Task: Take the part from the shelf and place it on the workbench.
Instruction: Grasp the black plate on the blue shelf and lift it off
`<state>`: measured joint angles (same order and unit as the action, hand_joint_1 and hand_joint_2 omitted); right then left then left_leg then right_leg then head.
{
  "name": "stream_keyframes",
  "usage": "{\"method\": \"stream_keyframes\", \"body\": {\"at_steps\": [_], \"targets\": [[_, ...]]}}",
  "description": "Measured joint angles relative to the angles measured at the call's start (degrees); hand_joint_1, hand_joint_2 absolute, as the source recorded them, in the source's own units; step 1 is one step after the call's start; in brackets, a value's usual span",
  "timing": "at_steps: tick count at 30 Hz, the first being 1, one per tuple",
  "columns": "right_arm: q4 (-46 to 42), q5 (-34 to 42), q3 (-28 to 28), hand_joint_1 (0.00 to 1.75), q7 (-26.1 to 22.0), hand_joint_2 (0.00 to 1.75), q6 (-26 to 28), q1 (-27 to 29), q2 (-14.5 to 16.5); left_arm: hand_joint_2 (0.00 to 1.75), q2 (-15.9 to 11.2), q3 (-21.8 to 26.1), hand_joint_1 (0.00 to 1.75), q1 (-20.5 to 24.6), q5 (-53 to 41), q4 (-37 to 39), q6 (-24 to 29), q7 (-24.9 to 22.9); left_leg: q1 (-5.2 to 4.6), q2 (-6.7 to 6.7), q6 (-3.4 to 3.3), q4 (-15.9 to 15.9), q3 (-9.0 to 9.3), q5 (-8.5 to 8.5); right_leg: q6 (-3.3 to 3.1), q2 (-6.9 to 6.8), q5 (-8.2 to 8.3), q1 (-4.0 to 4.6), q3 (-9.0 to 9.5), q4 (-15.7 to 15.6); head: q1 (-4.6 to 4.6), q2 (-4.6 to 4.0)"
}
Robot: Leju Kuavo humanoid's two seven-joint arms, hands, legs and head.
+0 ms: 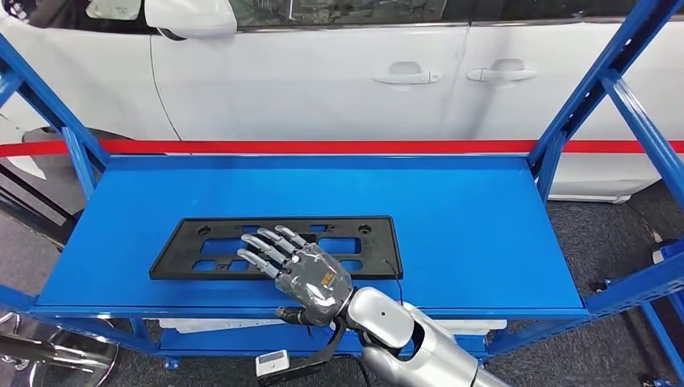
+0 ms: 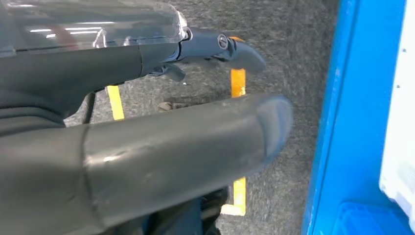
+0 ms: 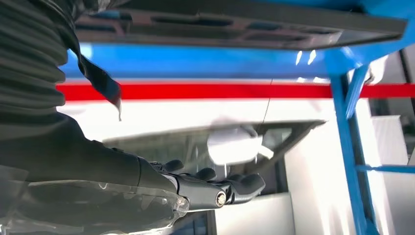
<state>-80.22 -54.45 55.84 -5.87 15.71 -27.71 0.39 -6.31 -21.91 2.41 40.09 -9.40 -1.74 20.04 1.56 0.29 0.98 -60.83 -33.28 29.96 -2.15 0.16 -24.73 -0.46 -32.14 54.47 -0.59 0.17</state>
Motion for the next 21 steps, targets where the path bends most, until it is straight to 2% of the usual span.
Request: {"method": "stream_keyframes", "body": {"at_steps": [2,3,4,5,7,8,9,10,13,14,15,17,18,19,20,21], "targets": [[2.88,-2.69,1.76,0.00,0.64,1.75,0.85,-0.61,1.18,0.00,-0.04,-0.32,0.00,0.04,-0.24,0.00,-0.01,0.00,0.04,-0.06,0.32,-8.07,-4.15,2.97,-0.35,-0.01,-0.26,0.08,0.15,0.15,-0.01,0.00],[4.27,-3.54,2.65,0.00,0.76,1.75,0.95,-0.70,1.69,0.00,-0.05,-0.51,0.00,0.02,-0.29,0.00,-0.01,0.00,0.06,-0.06,0.49,-10.54,-5.68,3.30,-0.40,0.03,-0.44,0.10,0.19,0.35,-0.01,0.00],[5.48,-4.19,3.44,0.00,0.84,1.75,1.04,-0.71,2.13,0.00,-0.05,-0.69,0.00,-0.01,-0.34,0.00,-0.01,0.00,0.09,-0.06,0.61,-10.75,-6.16,2.46,-0.35,0.11,-0.64,0.09,0.22,0.57,-0.01,0.00],[6.54,-4.81,4.14,0.00,0.98,1.75,1.18,-0.73,2.55,0.00,-0.09,-0.85,0.00,-0.02,-0.37,0.00,-0.01,0.00,0.15,-0.05,0.69,-8.62,-5.48,0.57,-0.21,0.21,-0.89,0.04,0.30,0.83,-0.01,0.00],[8.23,-5.73,5.28,0.00,1.34,1.75,1.51,-0.84,3.36,0.00,-0.18,-1.06,0.00,0.08,-0.42,0.00,-0.01,0.00,0.18,-0.09,0.71,-0.90,-2.07,-3.68,0.29,0.39,-1.44,0.02,0.64,1.21,0.00,0.01],[8.90,-5.99,5.74,0.00,1.49,1.75,1.62,-0.95,3.73,0.00,-0.21,-1.11,0.00,0.13,-0.44,0.00,-0.01,-0.01,0.11,-0.17,0.58,2.37,-0.54,-4.81,0.57,0.46,-1.65,0.09,0.72,1.41,0.01,0.01],[9.47,-6.15,6.13,0.00,1.60,1.75,1.68,-1.07,4.00,0.00,-0.22,-1.15,0.00,0.19,-0.45,0.00,-0.01,-0.01,0.00,-0.26,0.38,4.19,0.33,-5.15,0.84,0.51,-1.76,0.18,0.73,1.50,0.01,0.01],[10.02,-6.25,6.47,0.00,1.67,1.75,1.71,-1.18,4.23,0.00,-0.22,-1.17,0.00,0.22,-0.46,0.00,-0.01,-0.02,-0.16,-0.35,0.11,4.71,0.63,-4.87,1.05,0.53,-1.80,0.27,0.67,1.57,0.01,0.00],[11.29,-6.34,7.07,0.00,1.75,1.75,1.73,-1.35,4.63,0.00,-0.22,-1.20,0.00,0.23,-0.49,0.00,-0.01,-0.04,-0.08,-0.32,-1.00,4.79,0.70,-4.74,1.71,0.46,-2.69,0.16,0.39,2.49,0.02,0.00],[11.58,-6.36,7.17,0.00,1.77,1.75,1.73,-1.44,4.72,0.00,-0.22,-1.20,0.00,0.25,-0.49,0.00,-0.01,-0.04,0.00,-0.26,-1.40,4.87,0.78,-4.77,1.97,0.38,-3.85,0.10,-0.30,4.18,0.02,0.00],[11.85,-6.40,7.26,0.00,1.84,1.75,1.74,-1.53,4.78,0.00,-0.22,-1.20,0.00,0.28,-0.49,0.00,-0.01,-0.04,0.03,-0.19,-1.71,4.94,0.84,-4.77,2.22,0.28,-5.57,0.05,-1.64,7.15,0.02,0.00],[12.58,-6.79,7.43,0.00,2.39,1.75,1.78,-1.63,4.82,0.00,-0.23,-1.22,0.00,0.29,-0.49,0.00,-0.01,-0.05,-0.13,-0.11,-2.06,4.91,0.84,-4.69,2.50,0.16,-9.13,0.02,-5.59,15.27,0.02,0.01],[13.08,-7.10,7.51,0.00,2.90,1.75,1.93,-1.62,4.82,0.00,-0.24,-1.24,0.00,0.26,-0.49,0.00,-0.02,-0.07,-0.25,-0.10,-2.14,4.87,0.85,-4.64,2.48,0.16,-9.89,0.03,-7.18,18.30,0.02,0.01],[13.57,-7.46,7.57,0.00,3.52,1.75,2.25,-1.60,4.83,0.00,-0.25,-1.28,0.00,0.23,-0.49,0.00,-0.03,-0.08,-0.38,-0.11,-2.22,4.82,0.90,-4.58,2.33,0.16,-9.50,0.07,-7.85,19.29,0.02,0.01],[14.04,-7.80,7.61,0.00,4.15,1.75,2.75,-1.59,4.88,0.00,-0.25,-1.34,0.00,0.22,-0.49,0.00,-0.04,-0.10,-0.52,-0.15,-2.26,4.79,1.00,-4.53,2.03,0.16,-8.10,0.17,-7.46,18.11,0.02,0.00],[14.56,-8.08,7.57,0.00,4.78,1.75,3.56,-1.60,5.03,0.00,-0.24,-1.43,0.00,0.22,-0.49,0.00,-0.05,-0.13,-0.69,-0.20,-2.29,4.78,1.16,-4.46,1.51,0.16,-5.83,0.36,-5.93,14.61,0.02,0.00]]}}
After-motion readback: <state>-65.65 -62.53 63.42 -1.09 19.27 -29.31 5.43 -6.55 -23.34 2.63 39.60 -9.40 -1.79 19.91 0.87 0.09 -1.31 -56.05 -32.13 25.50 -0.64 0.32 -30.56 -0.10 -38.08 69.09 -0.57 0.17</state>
